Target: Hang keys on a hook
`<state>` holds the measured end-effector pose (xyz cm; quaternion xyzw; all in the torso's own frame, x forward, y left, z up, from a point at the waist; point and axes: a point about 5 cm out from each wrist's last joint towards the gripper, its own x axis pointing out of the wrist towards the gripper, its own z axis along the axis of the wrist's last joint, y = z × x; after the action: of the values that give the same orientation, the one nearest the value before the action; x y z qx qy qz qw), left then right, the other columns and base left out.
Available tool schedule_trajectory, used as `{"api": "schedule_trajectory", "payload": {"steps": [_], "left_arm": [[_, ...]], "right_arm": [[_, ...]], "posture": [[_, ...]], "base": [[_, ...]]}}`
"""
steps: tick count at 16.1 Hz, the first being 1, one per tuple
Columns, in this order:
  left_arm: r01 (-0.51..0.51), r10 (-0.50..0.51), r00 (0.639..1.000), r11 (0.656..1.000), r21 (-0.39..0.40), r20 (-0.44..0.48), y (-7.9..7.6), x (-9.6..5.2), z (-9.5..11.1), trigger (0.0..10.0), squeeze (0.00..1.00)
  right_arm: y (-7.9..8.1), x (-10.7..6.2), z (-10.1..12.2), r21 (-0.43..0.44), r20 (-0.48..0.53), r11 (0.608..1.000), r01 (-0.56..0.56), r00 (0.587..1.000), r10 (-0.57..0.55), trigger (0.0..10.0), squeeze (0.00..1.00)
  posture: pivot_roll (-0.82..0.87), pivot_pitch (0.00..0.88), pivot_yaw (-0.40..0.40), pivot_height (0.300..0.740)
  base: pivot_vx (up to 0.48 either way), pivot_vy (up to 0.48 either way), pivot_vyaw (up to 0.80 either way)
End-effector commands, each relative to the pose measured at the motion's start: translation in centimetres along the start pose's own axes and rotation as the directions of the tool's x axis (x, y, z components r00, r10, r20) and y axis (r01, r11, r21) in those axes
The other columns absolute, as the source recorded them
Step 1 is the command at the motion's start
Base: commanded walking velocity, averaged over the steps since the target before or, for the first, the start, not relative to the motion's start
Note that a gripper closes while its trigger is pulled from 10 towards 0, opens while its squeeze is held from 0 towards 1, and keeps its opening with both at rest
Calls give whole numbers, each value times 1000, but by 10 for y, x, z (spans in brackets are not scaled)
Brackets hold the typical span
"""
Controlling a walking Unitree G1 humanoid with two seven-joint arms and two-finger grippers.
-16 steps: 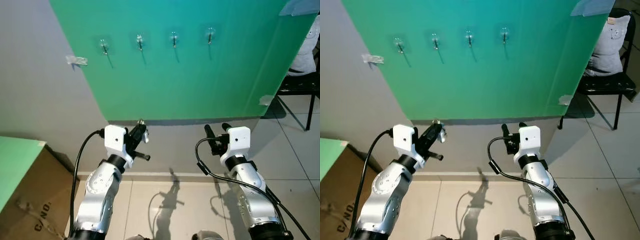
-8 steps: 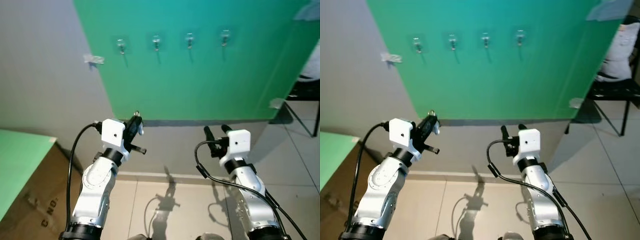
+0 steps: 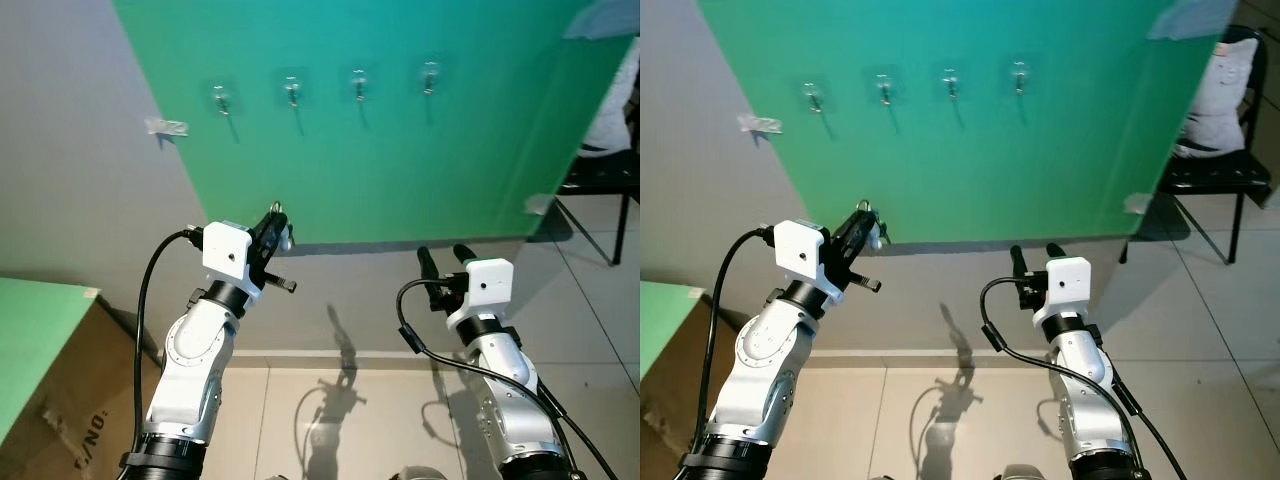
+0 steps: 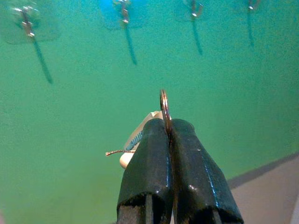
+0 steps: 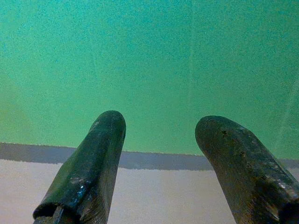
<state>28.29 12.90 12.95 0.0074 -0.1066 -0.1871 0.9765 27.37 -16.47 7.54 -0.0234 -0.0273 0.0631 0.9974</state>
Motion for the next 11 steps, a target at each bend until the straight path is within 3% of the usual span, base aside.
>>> {"api": "schedule_trajectory", "payload": {"steps": [1, 5, 8, 11], "left_arm": [[-2, 2, 1000, 1000, 13, 25, 2, 1, 7, 0, 0], [48, -49, 999, 998, 40, 21, -6, 3, 10, 0, 0], [134, -136, 991, 984, 116, 3, -16, 9, 17, 0, 0], [166, -168, 986, 981, 97, 15, -22, 16, 23, 0, 0]], "right_arm": [[2, 1, 5, 7, 30, 1000, 0, 1000, 0, 10000, 0], [3, 0, 3, 11, 25, 1000, 3, 1000, -3, 10000, 0], [6, -1, 3, 17, 27, 1000, -4, 1000, 4, 10000, 0], [7, -1, 2, 20, 24, 1000, -8, 1000, 7, 10000, 0]], "posture": [[-206, 4, 117, 740], [-203, 7, 121, 740], [-203, 10, 120, 740], [-208, 11, 124, 740]], "base": [[390, 281, 0], [425, 141, 0], [471, 0, 0], [0, 0, 0]]}}
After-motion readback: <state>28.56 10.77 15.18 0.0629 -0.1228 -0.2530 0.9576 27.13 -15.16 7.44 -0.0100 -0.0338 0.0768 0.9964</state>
